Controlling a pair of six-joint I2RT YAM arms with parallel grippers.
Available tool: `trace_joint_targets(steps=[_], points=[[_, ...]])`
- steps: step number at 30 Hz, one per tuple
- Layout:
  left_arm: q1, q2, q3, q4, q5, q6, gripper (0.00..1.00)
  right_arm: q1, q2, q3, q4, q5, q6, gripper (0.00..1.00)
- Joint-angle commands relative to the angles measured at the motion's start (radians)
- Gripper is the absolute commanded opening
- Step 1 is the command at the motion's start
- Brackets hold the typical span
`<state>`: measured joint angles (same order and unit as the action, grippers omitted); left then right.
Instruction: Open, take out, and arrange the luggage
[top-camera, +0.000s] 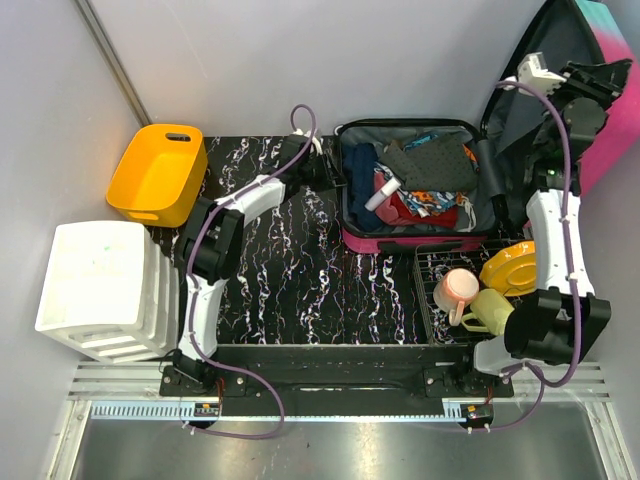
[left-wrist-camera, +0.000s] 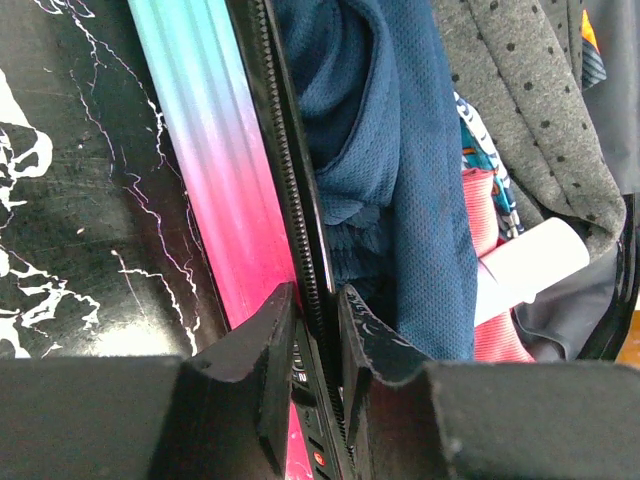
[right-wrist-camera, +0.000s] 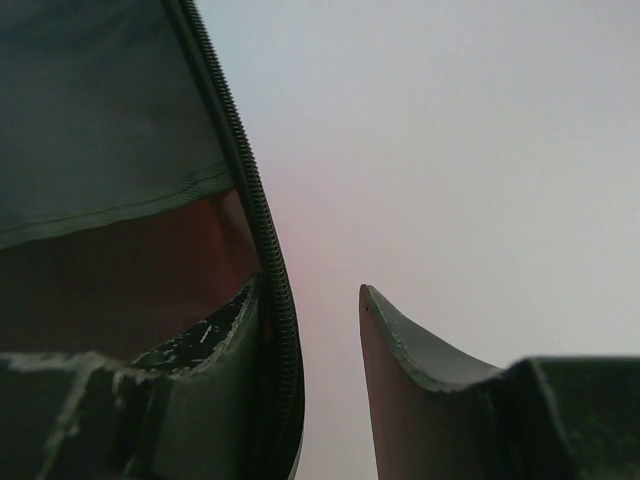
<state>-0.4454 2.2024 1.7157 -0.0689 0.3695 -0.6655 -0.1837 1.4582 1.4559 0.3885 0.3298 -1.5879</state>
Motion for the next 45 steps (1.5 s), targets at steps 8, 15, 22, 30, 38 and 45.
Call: trace_joint_targets(steps=[8, 15, 22, 30, 38, 45], points=[[-0.029, -0.061, -0.082, 0.162, 0.069, -0.109, 0.55, -0.076, 0.082, 0.113, -0.057, -0.103, 0.279, 0.91], [-0.003, -0.164, -0.117, 0.167, 0.022, -0.066, 0.81, -0.076, 0.039, 0.136, -0.186, -0.149, 0.419, 1.00], [0.013, -0.306, -0.107, 0.054, -0.037, 0.102, 0.99, -0.073, -0.038, 0.181, -0.455, -0.326, 0.620, 1.00], [0.106, -0.453, -0.126, -0.140, -0.033, 0.335, 0.99, -0.031, -0.125, 0.196, -0.649, -0.538, 0.793, 1.00], [0.264, -0.625, -0.231, -0.347, 0.032, 0.573, 0.99, 0.095, -0.205, 0.115, -0.870, -0.652, 0.845, 1.00], [0.427, -0.598, -0.174, -0.515, -0.030, 0.693, 0.99, 0.179, -0.203, 0.037, -0.987, -0.709, 0.965, 1.00]])
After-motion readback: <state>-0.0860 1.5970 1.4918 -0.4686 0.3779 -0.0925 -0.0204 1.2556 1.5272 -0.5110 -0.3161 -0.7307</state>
